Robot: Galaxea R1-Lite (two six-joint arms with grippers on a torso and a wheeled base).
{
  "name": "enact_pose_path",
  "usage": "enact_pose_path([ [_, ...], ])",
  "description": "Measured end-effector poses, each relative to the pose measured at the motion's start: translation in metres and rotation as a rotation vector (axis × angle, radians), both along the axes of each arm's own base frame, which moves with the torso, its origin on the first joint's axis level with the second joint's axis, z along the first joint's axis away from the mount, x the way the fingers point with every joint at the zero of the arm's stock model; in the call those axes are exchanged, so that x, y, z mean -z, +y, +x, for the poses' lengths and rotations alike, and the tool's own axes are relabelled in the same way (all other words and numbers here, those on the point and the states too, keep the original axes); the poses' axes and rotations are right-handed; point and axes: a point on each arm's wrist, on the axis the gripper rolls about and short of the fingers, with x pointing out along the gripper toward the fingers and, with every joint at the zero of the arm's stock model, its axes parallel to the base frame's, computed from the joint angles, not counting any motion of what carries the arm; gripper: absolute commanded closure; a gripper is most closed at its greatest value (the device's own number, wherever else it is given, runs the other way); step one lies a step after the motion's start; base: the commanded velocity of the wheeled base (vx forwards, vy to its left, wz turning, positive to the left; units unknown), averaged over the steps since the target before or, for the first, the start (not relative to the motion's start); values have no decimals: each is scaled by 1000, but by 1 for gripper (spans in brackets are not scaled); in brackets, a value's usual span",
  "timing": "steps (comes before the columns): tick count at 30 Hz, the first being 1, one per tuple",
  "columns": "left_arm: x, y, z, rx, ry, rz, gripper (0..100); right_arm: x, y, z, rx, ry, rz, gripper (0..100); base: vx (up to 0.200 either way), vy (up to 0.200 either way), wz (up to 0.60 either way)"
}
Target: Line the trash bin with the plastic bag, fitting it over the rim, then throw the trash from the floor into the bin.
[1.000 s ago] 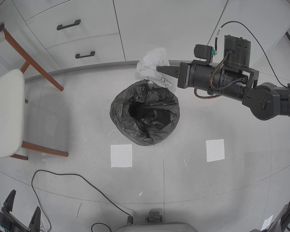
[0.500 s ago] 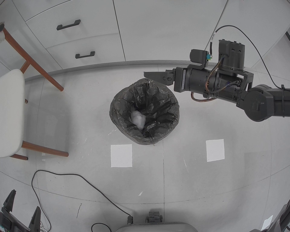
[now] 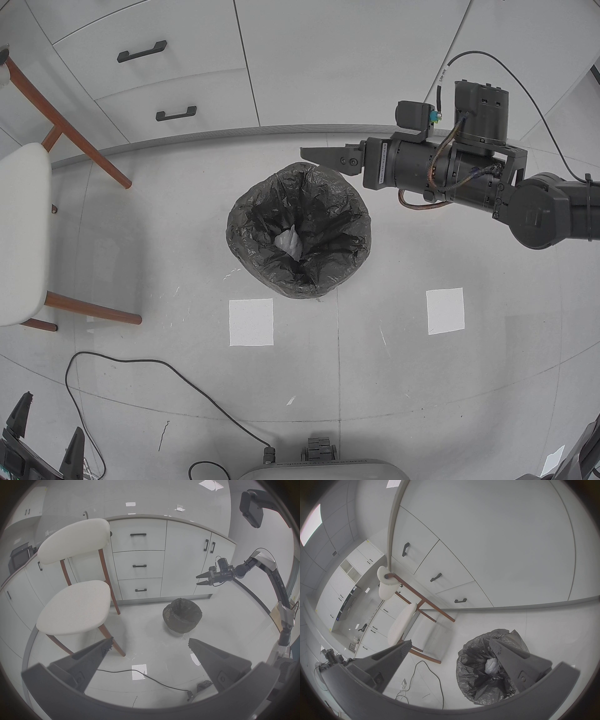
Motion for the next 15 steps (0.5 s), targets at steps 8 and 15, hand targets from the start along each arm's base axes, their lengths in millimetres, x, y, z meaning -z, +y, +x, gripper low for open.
enact_pose_path([
  [8, 0, 0, 0, -6, -2, 14, 0, -8, -51, 3, 165, 24, -41, 0, 0, 0, 0],
  [15, 0, 0, 0, -8, -3, 24, 0, -26, -134, -33, 401, 56, -170, 0, 0, 0, 0],
])
